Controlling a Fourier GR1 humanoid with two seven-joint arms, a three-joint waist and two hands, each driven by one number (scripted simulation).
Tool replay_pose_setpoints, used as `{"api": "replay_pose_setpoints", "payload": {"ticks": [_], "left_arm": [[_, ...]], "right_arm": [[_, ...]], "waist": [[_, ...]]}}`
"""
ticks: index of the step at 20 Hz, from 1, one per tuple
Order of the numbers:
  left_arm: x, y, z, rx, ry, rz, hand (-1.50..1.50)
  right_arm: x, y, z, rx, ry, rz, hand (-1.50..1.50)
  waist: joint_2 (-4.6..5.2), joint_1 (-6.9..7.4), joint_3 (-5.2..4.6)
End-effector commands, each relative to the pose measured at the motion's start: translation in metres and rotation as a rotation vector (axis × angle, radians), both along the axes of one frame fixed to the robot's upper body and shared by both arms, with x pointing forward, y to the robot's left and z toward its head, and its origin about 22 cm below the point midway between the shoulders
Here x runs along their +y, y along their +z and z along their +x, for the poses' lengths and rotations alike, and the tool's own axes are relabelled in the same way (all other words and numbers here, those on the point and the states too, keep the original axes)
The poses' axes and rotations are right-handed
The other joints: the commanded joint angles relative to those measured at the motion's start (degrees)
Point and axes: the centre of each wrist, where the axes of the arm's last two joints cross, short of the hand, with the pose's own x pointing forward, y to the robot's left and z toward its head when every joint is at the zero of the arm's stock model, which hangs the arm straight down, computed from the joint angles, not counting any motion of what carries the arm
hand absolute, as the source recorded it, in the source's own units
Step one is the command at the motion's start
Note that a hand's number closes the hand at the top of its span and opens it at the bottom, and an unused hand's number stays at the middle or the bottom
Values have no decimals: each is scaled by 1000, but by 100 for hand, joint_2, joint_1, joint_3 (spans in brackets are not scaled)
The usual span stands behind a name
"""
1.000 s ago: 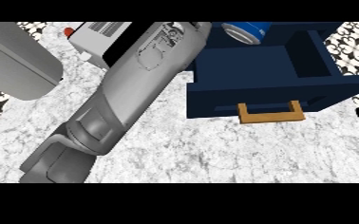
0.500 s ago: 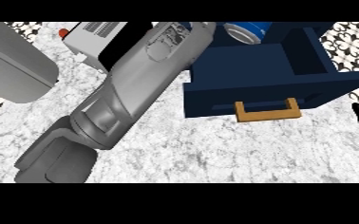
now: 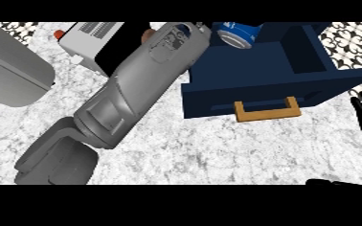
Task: Pick up the can, place it into the drawer and close the drawer
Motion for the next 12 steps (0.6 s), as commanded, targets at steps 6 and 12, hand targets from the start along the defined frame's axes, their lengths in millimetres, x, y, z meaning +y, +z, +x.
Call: {"api": "replay_pose_setpoints", "payload": {"ticks": [6,12], "left_arm": [[5,-22,1,-32,10,73,150],[4,-25,1,-29,82,94,-150]], "right_arm": [[-1,4,6,-7,14,-6,-150],[8,4,8,-20,16,-19,-150]], "waist": [[33,-134,2],[34,-173,1]]}}
